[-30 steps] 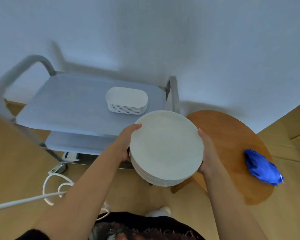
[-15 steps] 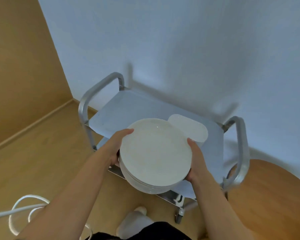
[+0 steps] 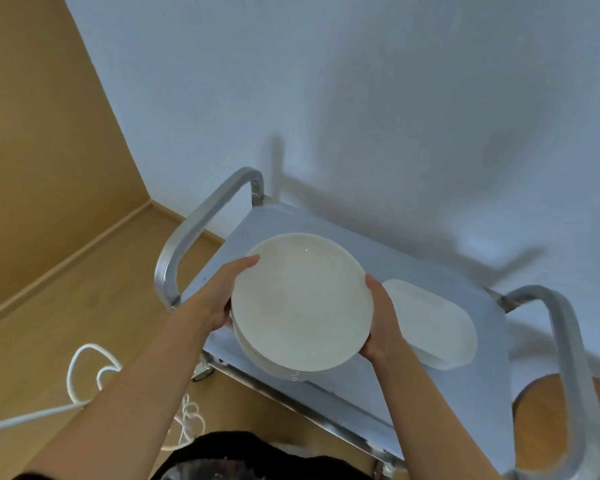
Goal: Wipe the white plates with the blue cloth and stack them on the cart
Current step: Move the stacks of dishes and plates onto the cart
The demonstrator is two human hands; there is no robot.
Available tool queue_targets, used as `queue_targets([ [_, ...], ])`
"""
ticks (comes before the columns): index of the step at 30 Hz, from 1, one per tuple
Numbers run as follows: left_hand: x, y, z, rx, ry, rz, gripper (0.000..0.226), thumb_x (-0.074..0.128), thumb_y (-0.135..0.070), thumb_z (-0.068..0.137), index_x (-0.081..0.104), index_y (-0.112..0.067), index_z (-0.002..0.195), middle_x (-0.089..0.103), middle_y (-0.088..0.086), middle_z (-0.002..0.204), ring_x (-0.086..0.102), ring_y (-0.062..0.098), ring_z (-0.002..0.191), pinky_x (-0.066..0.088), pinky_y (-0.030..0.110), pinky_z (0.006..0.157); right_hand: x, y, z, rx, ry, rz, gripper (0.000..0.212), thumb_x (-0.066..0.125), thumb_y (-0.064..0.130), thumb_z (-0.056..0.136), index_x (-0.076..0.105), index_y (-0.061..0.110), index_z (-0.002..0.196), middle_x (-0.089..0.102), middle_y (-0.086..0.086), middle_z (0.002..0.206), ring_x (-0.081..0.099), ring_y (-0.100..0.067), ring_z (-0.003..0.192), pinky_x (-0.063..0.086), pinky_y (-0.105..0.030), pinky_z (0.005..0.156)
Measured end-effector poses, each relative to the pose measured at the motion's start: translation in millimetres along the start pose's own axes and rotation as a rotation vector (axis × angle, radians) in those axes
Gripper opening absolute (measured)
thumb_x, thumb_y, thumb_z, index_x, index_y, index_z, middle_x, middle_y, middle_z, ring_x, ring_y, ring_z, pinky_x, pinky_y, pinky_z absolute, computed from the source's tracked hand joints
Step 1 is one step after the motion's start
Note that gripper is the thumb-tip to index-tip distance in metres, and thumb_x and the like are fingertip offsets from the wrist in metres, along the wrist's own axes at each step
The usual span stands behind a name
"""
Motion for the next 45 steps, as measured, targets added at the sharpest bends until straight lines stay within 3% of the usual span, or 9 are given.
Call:
queue_targets([
  [7,2,-10,74,-0.097,0.036,0.015,0.051,0.061,-0.054,0.081,0.059,-0.02,0.118,0.07,0.012,0.105,0.065,0.035,0.099,0.053,0.045,0.079,0,8,68,-0.005,-0.093,-0.027,0.032,0.044,0.032,0.097,0.068,0.025,0.077,0.07,-0.002,0.072,0.067,-0.021,0.063,0.052,-0.035,0.058],
  [16,14,-30,146,-0.154,0.102,0.098,0.042,0.052,-0.049,0.09,0.06,-0.019,0.119,0.069,0.01,0.11,0.061,0.035,0.104,0.047,0.053,0.095,-8,0,123,0.027,-0.219,0.028,0.035,0.041,0.039,0.097,0.066,0.018,0.11,0.073,-0.009,0.099,0.067,-0.028,0.089,0.053,-0.041,0.074],
  [22,23,-27,165,-0.182,0.163,0.118,0.035,0.051,-0.045,0.092,0.065,-0.02,0.111,0.074,0.005,0.096,0.066,0.03,0.097,0.053,0.043,0.081,-20,-12,137,0.052,-0.295,0.068,0.034,0.041,0.041,0.097,0.068,0.021,0.103,0.074,-0.007,0.092,0.071,-0.023,0.077,0.055,-0.038,0.064],
  [26,28,-23,169,-0.209,0.166,0.161,0.039,0.052,-0.046,0.091,0.062,-0.018,0.117,0.07,0.011,0.109,0.063,0.033,0.103,0.048,0.051,0.096,-30,-20,139,0.072,-0.327,0.107,0.035,0.042,0.043,0.096,0.071,0.022,0.097,0.074,-0.008,0.092,0.072,-0.024,0.077,0.055,-0.037,0.06],
  [31,27,-25,169,-0.235,0.165,0.165,0.038,0.052,-0.046,0.09,0.062,-0.017,0.113,0.068,0.009,0.11,0.062,0.031,0.103,0.047,0.047,0.095,-28,-18,138,0.095,-0.343,0.03,0.034,0.041,0.047,0.096,0.066,0.024,0.104,0.074,-0.005,0.095,0.07,-0.024,0.084,0.054,-0.038,0.069],
  [35,3,-66,181,-0.001,-0.007,0.26,0.048,0.052,-0.041,0.093,0.049,-0.017,0.135,0.047,-0.003,0.134,0.044,0.018,0.123,0.033,0.038,0.105,-29,-3,124,0.109,-0.423,-0.199,0.031,0.039,0.048,0.098,0.062,0.026,0.1,0.067,0.001,0.104,0.06,-0.018,0.099,0.046,-0.036,0.088],
  [39,15,-115,157,0.376,-0.118,0.761,0.049,0.059,-0.037,0.091,0.048,-0.019,0.135,0.044,0.007,0.143,0.041,0.026,0.131,0.031,0.042,0.108,-38,27,88,-0.037,-0.458,-0.519,0.023,0.042,0.032,0.099,0.062,0.02,0.096,0.064,-0.003,0.11,0.06,-0.019,0.1,0.045,-0.042,0.098],
  [42,58,-128,117,0.583,-0.117,0.842,0.043,0.061,-0.03,0.091,0.055,-0.011,0.129,0.051,0.011,0.136,0.043,0.028,0.128,0.03,0.04,0.108,-54,40,43,-0.15,-0.459,-0.679,0.015,0.048,0.024,0.096,0.062,0.02,0.091,0.065,-0.001,0.098,0.06,-0.022,0.098,0.047,-0.038,0.089],
  [45,118,-122,67,0.743,-0.057,0.904,0.034,0.06,-0.023,0.091,0.061,-0.006,0.12,0.059,0.013,0.127,0.046,0.032,0.123,0.03,0.04,0.107,-86,46,-7,-0.239,-0.516,-0.76,0.014,0.051,0.022,0.095,0.063,0.019,0.102,0.063,0.009,0.096,0.058,-0.012,0.093,0.042,-0.02,0.075],
])
Point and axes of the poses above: each hand's wrist, its own z-axis towards the middle knuckle, its own x-axis out of the palm, y = z × x, the point moved 9 cm from there along z, towards the middle knuckle
